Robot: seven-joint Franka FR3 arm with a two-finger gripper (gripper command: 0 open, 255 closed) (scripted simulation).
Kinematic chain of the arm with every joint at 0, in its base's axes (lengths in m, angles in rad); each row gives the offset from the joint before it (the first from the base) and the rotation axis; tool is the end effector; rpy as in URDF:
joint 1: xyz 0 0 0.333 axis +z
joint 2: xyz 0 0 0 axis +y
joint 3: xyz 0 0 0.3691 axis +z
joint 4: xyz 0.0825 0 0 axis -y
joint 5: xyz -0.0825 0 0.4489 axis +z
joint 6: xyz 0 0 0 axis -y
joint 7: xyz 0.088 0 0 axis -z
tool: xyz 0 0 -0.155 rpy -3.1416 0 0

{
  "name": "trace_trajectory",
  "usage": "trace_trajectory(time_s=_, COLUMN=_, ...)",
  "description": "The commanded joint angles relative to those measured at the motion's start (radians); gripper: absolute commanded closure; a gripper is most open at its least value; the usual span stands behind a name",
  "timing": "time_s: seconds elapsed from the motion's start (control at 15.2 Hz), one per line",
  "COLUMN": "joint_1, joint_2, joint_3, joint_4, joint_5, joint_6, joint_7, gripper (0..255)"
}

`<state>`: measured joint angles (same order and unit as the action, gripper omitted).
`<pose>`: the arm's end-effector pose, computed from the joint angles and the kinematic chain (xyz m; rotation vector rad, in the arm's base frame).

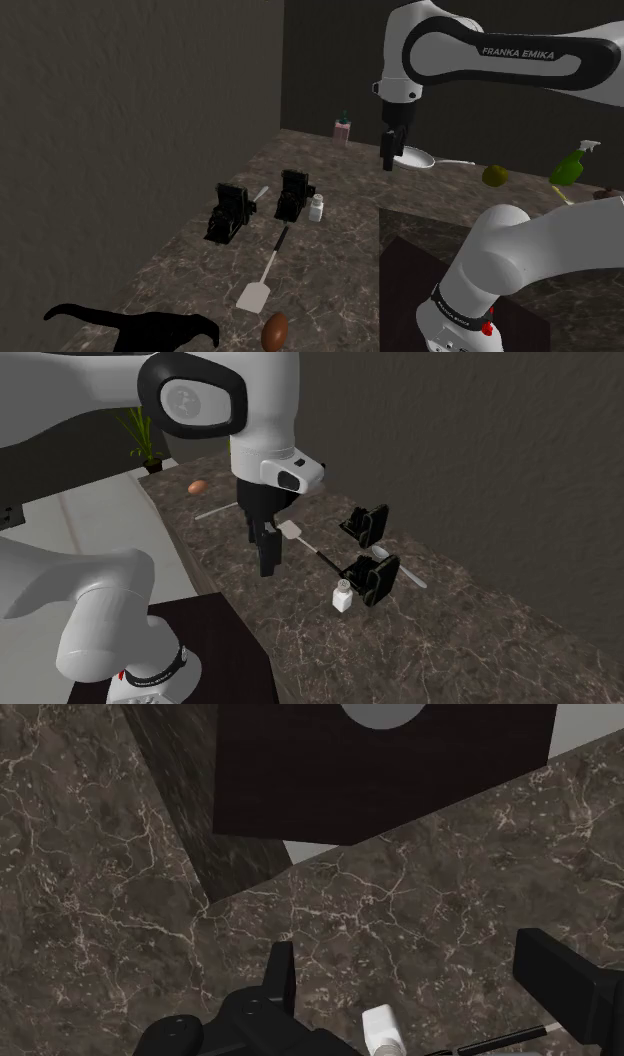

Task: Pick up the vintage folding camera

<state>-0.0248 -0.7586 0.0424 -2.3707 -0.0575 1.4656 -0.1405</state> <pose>0.3224 -0.0010 0.5557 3.0484 0.2176 -0.2334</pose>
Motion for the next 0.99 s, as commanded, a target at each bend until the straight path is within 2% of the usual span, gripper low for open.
trace_trajectory(time_s=0.0, joint_1=0.0, joint_2=0.0, joint_3=0.0, joint_4=0.0, joint_5=0.0, joint_6=0.0, joint_7=0.0, gripper=0)
trace_trajectory(time_s=0.46, joint_1=0.026, joint_2=0.22, joint_3=0.071, joint_4=0.075, joint_5=0.064, joint_6=0.149, joint_7=0.088, gripper=0)
trace_trajectory(time_s=0.92, joint_1=0.046, joint_2=0.46, joint_3=0.136, joint_4=0.209, joint_5=0.092, joint_6=0.263, joint_7=0.17, gripper=0)
